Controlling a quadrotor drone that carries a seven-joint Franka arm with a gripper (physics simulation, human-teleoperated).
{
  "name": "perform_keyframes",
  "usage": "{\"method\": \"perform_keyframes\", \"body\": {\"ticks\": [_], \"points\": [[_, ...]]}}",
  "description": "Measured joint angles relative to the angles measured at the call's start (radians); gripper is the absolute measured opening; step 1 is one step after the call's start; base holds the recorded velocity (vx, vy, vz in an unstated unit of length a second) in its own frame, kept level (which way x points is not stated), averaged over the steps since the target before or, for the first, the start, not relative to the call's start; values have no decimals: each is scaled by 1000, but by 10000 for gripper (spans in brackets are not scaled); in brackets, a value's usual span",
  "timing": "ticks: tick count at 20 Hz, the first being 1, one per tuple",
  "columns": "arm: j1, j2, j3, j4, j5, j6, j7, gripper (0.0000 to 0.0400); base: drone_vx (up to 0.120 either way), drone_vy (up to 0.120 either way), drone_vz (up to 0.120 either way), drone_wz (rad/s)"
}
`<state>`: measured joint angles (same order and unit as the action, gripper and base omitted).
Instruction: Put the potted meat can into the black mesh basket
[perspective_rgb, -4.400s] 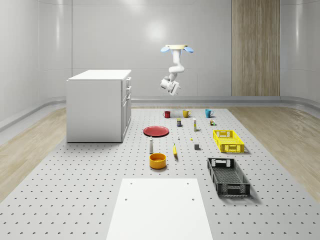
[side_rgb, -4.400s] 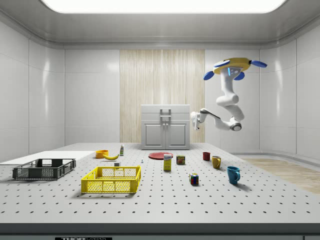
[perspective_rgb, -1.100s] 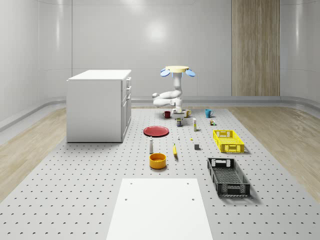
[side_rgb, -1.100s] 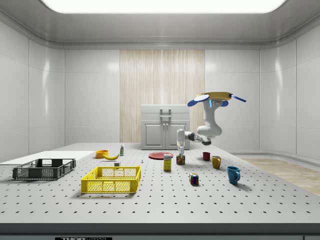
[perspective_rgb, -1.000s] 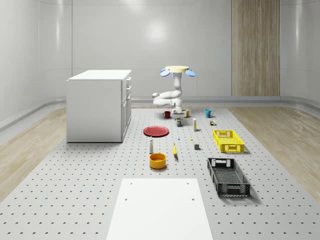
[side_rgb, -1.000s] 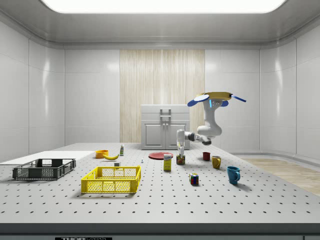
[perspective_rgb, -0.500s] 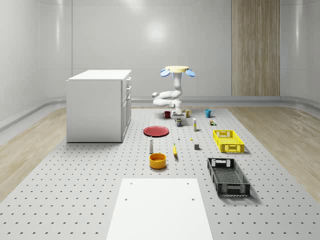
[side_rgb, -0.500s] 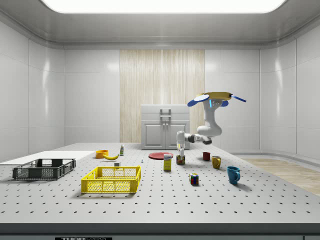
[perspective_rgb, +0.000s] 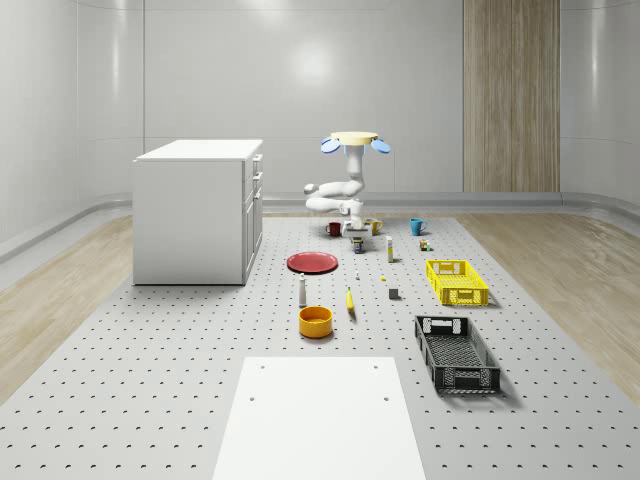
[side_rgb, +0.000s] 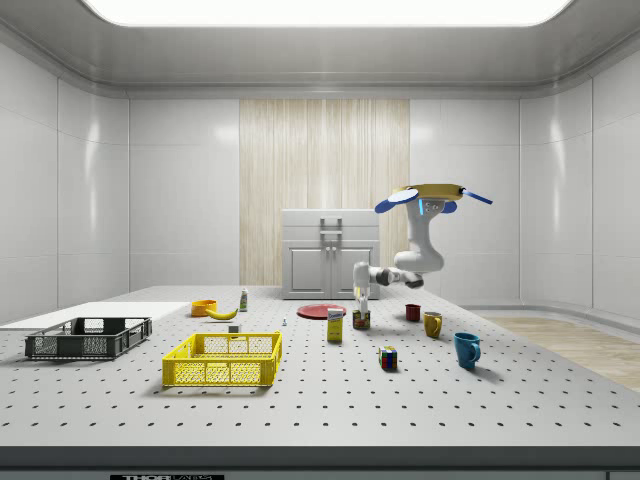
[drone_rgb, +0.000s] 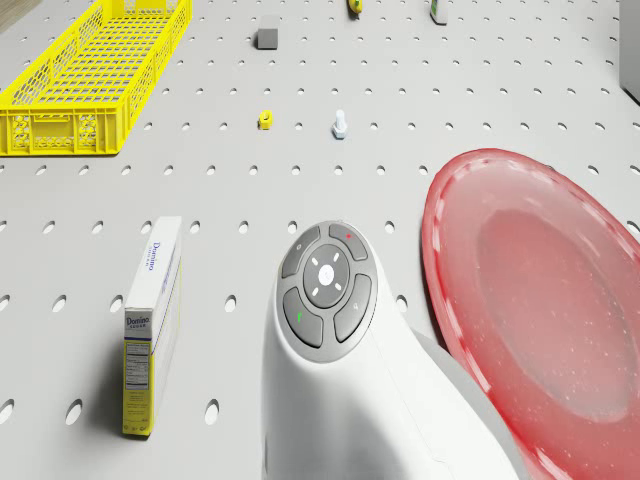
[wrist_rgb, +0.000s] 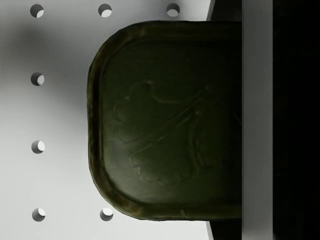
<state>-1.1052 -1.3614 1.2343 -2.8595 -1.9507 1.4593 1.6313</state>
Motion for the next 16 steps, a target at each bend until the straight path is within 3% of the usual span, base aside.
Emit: {"method": "perform_keyframes", "body": {"ticks": [3,5,8,11,16], "points": [[-3,-2,36,-7,35,-10,4,281,0,0,120,0],[-5,-4,54,-10,52,-14,-6,281,40,120,120,0],[-8,-7,71,-13,69,-16,-15,281,120,120,120,0],[-10,-12,81,-14,80,-15,-18,281,120,0,13,0],[-13,-21,89,-14,90,-9,-17,281,120,0,112,0]]}}
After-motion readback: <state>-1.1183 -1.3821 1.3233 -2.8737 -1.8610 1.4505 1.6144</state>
